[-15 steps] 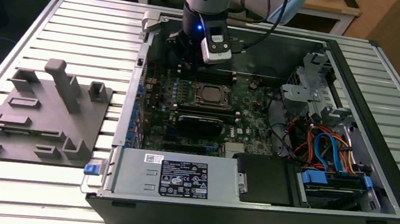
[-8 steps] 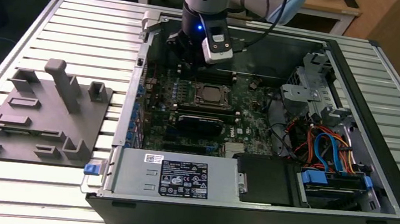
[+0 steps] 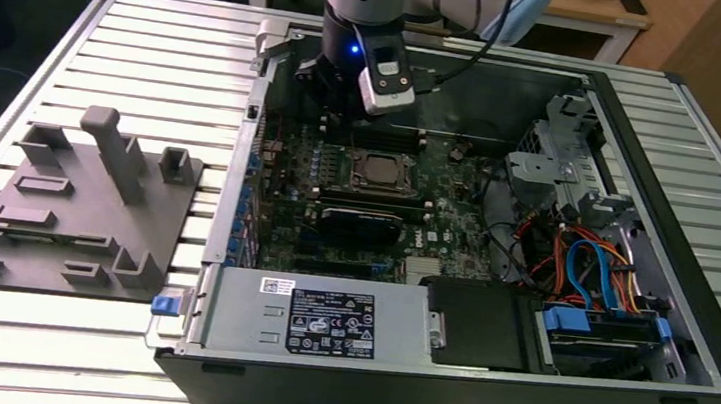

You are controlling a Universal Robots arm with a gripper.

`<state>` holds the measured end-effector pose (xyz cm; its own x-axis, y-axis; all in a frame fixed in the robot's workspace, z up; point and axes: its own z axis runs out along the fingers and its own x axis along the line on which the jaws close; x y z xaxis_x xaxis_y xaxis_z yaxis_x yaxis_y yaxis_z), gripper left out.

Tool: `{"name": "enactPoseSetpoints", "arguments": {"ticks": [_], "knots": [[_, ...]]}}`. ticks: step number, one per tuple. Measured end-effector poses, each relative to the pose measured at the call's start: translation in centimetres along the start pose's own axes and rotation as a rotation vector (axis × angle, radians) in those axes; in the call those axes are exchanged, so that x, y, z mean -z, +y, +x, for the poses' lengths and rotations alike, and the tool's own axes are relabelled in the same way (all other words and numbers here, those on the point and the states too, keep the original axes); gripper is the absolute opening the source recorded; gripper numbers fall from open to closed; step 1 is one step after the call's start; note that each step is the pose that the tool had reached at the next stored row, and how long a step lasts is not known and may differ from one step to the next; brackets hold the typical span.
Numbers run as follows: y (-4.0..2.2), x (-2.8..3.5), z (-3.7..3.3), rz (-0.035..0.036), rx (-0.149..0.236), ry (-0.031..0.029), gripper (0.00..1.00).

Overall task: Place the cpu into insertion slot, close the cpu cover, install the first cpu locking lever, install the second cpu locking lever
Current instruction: 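Install the first cpu locking lever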

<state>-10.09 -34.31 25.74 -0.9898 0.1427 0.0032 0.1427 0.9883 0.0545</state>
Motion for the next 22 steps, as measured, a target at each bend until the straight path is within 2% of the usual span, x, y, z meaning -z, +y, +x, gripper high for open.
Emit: {"name": "enactPoseSetpoints", "arguments": {"ticks": [22], "knots": [[-0.07, -0.01, 0.49, 0.0000, 0.005, 0.0002, 0.11]]}}
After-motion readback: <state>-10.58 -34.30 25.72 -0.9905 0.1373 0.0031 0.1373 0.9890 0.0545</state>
